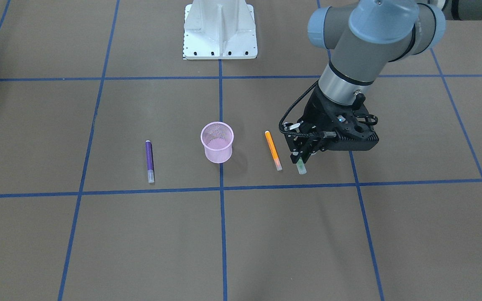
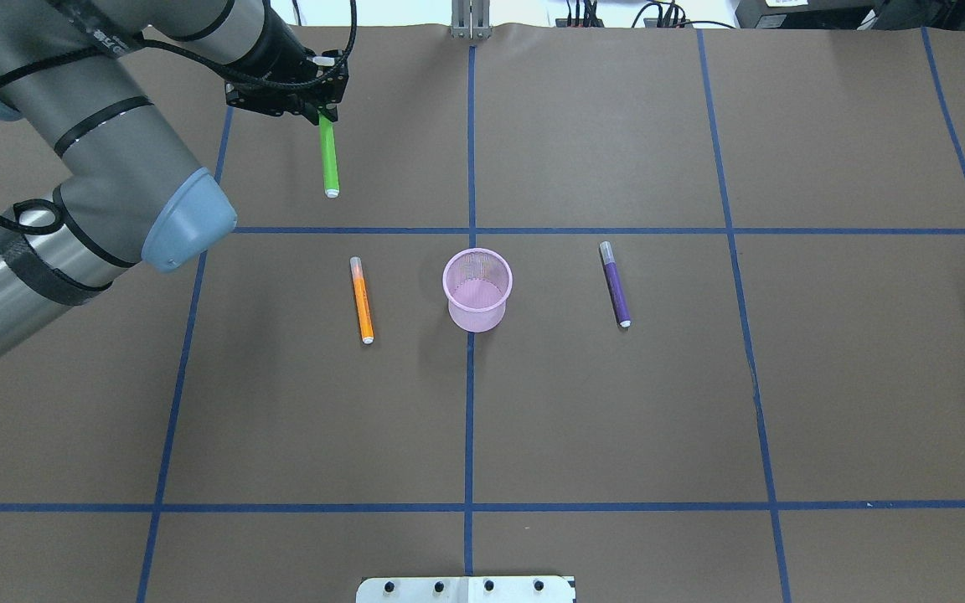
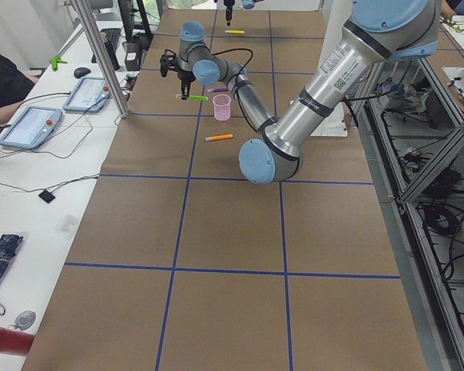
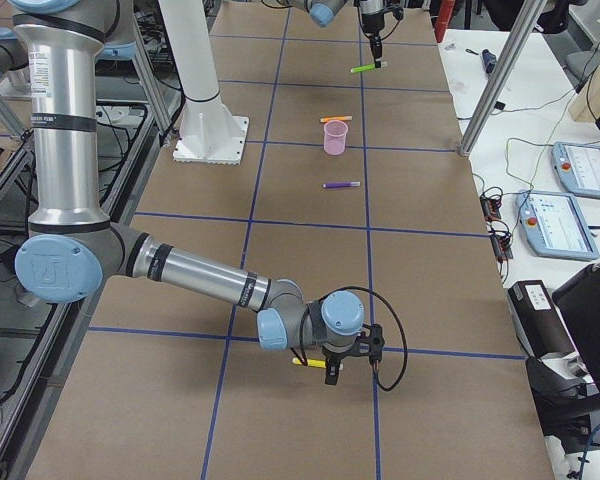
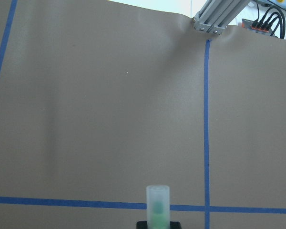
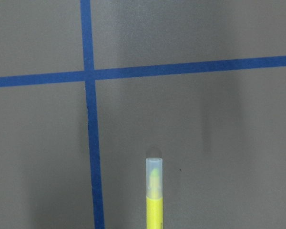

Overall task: Collect pens into pen holder
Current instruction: 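Lift the green marker upright with the left gripper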

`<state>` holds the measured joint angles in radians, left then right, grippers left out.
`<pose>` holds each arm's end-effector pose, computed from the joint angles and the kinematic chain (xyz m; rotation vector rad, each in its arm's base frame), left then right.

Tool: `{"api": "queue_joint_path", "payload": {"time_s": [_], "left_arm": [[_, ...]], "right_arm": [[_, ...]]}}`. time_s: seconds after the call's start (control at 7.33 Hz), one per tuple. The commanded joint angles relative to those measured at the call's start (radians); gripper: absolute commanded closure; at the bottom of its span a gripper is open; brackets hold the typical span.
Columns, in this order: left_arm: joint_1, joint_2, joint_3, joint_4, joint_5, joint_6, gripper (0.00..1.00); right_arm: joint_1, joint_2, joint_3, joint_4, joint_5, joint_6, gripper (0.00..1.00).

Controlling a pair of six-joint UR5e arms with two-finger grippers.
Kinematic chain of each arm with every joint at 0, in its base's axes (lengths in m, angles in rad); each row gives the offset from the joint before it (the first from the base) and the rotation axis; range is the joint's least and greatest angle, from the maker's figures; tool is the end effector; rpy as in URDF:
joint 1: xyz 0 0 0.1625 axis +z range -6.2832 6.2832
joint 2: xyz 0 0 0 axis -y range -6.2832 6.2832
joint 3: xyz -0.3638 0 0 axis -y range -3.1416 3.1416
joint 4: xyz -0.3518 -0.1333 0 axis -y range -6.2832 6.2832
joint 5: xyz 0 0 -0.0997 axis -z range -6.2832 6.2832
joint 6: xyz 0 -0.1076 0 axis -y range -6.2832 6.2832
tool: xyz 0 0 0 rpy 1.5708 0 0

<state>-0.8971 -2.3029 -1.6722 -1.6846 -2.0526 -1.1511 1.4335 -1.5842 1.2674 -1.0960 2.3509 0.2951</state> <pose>0.3187 -0.5329 0.1474 0.2160 1.0061 -0.2065 -0.0031 -0.4437 0.6957 -0.0206 -0.7926 0.0878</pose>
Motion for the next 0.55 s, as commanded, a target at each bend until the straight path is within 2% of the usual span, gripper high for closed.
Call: {"api": "queue_joint_path", "payload": {"time_s": [0.0, 0.41], "left_arm": [[0.003, -0.006, 0.008, -0.001, 0.002, -0.001, 1.0], [0.003, -0.007, 0.016, -0.006, 0.002, 0.001, 1.0]], "right_arm": [[-0.019, 0.007, -0.02, 0.025, -0.019, 0.018, 0.0], [-0.05, 0.007, -0.098, 0.142, -0.077, 0.018, 0.0]]}}
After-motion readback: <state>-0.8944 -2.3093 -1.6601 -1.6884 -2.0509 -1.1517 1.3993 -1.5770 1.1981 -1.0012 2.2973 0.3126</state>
